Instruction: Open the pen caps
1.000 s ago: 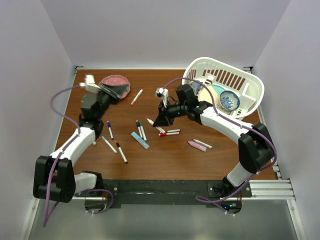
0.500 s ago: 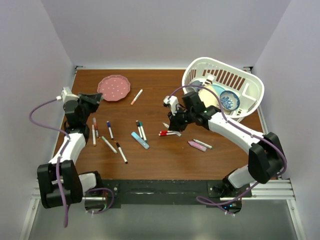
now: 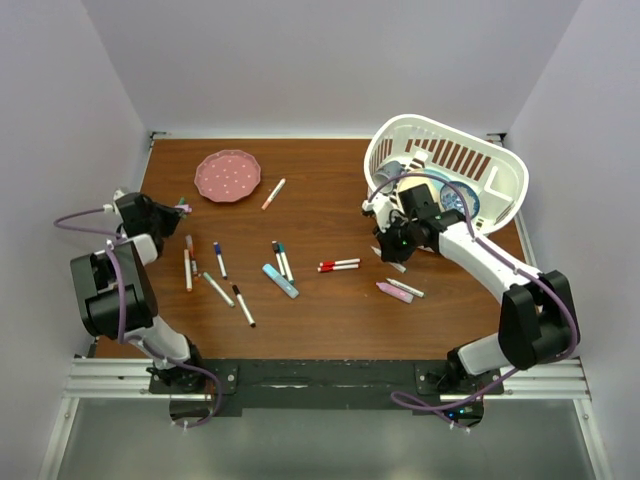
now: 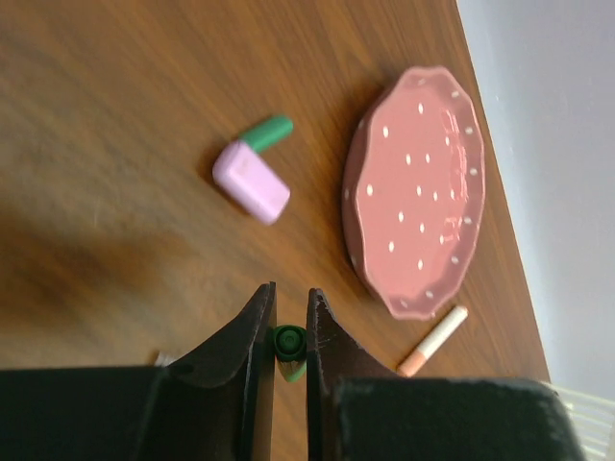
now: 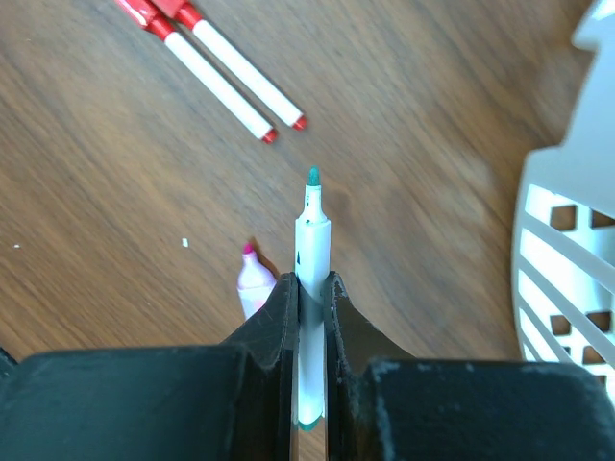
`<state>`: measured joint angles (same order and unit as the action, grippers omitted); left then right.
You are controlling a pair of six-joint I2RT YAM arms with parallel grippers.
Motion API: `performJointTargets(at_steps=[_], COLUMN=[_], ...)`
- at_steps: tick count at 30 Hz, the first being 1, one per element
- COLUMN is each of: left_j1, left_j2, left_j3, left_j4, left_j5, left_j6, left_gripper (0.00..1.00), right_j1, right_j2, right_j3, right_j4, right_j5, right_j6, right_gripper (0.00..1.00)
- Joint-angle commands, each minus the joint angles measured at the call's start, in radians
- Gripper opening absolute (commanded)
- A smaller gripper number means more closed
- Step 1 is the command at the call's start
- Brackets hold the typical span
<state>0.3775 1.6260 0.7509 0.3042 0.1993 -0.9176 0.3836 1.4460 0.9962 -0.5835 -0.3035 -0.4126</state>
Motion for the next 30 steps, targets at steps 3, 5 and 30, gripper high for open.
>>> performJointTargets(at_steps=[3,5,30], left_j1=[0.004,0.004,0.024], left_j2=[0.115,0.139,0.006], left_j3=[0.149,0.171,0.147], left_j4=[-0.074,-0.088,-0.036], left_j5=[-0.096,-0.1,0.123], left_j6=[0.103,0.115,0.129], left_gripper=[0.1,0.14,0.65], right_j1=[-0.038,-0.041,-0.077], right_j2=[-0.033,-0.024,0.056], right_j3=[0.01,0.016,0.001], right_j4=[-0.029,-0.039,-0.125], right_j5=[0.001,0.003,0.09], right_j6=[-0.041,-0.046,-0.163], right_gripper=[0.0,0.0,0.02])
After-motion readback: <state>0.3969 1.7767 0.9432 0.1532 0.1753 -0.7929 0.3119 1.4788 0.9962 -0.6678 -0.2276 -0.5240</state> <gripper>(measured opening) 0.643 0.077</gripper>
